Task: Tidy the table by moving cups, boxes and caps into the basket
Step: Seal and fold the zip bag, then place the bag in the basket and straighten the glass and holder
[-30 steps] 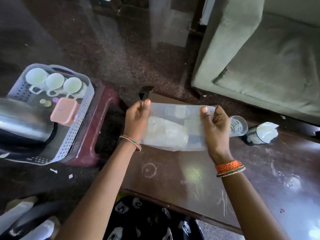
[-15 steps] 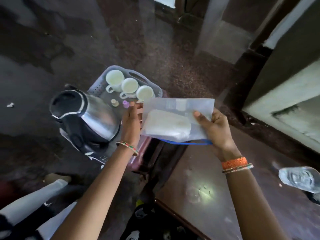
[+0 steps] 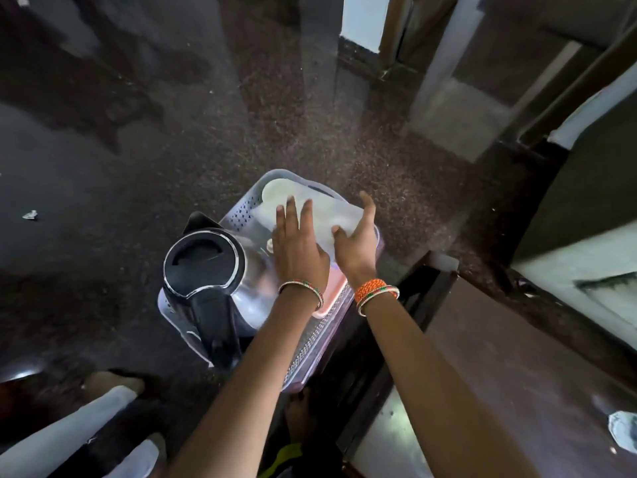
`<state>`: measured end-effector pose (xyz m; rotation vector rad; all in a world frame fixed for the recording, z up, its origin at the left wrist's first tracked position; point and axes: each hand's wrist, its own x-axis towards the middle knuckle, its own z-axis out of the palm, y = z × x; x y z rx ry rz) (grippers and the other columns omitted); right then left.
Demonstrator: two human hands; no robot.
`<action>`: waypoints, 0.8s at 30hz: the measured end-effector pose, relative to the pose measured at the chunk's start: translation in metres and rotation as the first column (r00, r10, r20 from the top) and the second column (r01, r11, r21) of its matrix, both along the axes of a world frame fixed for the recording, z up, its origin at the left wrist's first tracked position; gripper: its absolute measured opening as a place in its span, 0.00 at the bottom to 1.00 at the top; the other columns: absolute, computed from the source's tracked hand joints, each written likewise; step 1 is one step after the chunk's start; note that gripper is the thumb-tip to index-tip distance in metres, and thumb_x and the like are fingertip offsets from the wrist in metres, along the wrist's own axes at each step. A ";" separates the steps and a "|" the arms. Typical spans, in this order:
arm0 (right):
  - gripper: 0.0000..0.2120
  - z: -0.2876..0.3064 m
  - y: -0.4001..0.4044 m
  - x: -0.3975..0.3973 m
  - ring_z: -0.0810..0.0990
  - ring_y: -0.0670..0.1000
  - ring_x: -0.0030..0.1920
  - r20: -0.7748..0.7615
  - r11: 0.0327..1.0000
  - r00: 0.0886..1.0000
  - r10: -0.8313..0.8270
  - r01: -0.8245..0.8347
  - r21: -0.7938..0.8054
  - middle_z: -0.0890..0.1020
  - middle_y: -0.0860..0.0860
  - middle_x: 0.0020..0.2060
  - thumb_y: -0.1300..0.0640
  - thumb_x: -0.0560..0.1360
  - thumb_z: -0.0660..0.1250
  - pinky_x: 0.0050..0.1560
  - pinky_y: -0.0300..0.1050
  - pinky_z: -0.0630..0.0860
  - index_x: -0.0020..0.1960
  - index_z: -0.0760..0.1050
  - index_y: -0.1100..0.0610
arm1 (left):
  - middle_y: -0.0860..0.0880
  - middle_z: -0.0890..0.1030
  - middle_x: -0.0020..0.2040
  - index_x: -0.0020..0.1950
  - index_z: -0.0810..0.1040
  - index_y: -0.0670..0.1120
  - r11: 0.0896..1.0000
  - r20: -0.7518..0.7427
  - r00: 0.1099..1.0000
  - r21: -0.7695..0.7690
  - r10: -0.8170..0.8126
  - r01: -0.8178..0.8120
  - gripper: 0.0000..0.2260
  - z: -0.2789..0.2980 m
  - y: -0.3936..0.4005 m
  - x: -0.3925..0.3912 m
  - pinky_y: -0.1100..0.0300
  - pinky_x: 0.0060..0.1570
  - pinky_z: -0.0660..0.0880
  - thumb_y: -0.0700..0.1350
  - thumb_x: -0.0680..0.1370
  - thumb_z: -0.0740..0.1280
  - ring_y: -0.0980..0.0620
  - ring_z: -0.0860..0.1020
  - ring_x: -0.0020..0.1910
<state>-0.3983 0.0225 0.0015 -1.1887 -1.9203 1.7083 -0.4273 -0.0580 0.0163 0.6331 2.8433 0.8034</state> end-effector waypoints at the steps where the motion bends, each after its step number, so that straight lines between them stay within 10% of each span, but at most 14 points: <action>1: 0.33 -0.003 0.000 0.000 0.76 0.55 0.57 0.065 0.998 0.997 0.031 -0.034 0.050 0.73 0.58 0.62 0.69 0.75 0.62 0.62 0.44 0.73 0.75 0.53 0.54 | 0.43 0.53 0.78 0.74 0.56 0.47 0.999 0.034 0.999 -0.054 -0.002 0.004 0.29 -0.009 0.000 -0.004 0.49 0.74 0.54 0.31 0.74 0.57 0.44 0.50 0.77; 6: 0.35 -0.013 -0.003 0.013 0.59 0.61 0.70 0.487 0.728 0.872 0.046 -0.364 0.582 0.60 0.59 0.72 0.59 0.72 0.67 0.68 0.58 0.61 0.74 0.55 0.56 | 0.40 0.56 0.77 0.72 0.63 0.43 1.000 0.149 0.989 0.017 0.011 -0.013 0.22 -0.034 0.002 -0.012 0.49 0.75 0.53 0.36 0.78 0.54 0.43 0.52 0.77; 11: 0.29 -0.024 0.009 0.018 0.51 0.57 0.77 0.691 0.370 0.656 0.302 -0.749 0.550 0.56 0.54 0.77 0.60 0.77 0.58 0.71 0.68 0.47 0.76 0.56 0.50 | 0.42 0.53 0.78 0.74 0.58 0.48 0.986 0.068 0.997 -0.164 -0.034 0.044 0.22 -0.054 0.004 -0.026 0.46 0.74 0.47 0.41 0.80 0.53 0.44 0.50 0.77; 18: 0.24 -0.027 0.021 0.018 0.50 0.54 0.77 0.701 0.366 0.613 0.364 -0.786 0.498 0.55 0.53 0.77 0.54 0.80 0.52 0.71 0.68 0.40 0.76 0.56 0.47 | 0.46 0.48 0.79 0.76 0.50 0.54 0.929 0.075 0.993 -0.354 -0.086 0.107 0.22 -0.059 0.008 -0.035 0.41 0.73 0.41 0.48 0.82 0.49 0.45 0.46 0.77; 24: 0.22 0.005 0.030 0.068 0.66 0.57 0.70 0.397 0.587 0.888 0.233 -0.454 0.671 0.70 0.57 0.70 0.57 0.75 0.60 0.70 0.61 0.53 0.69 0.68 0.56 | 0.40 0.61 0.75 0.71 0.64 0.46 0.986 -0.115 0.986 -0.124 -0.124 0.110 0.21 -0.024 0.027 0.003 0.42 0.73 0.48 0.42 0.78 0.56 0.42 0.55 0.76</action>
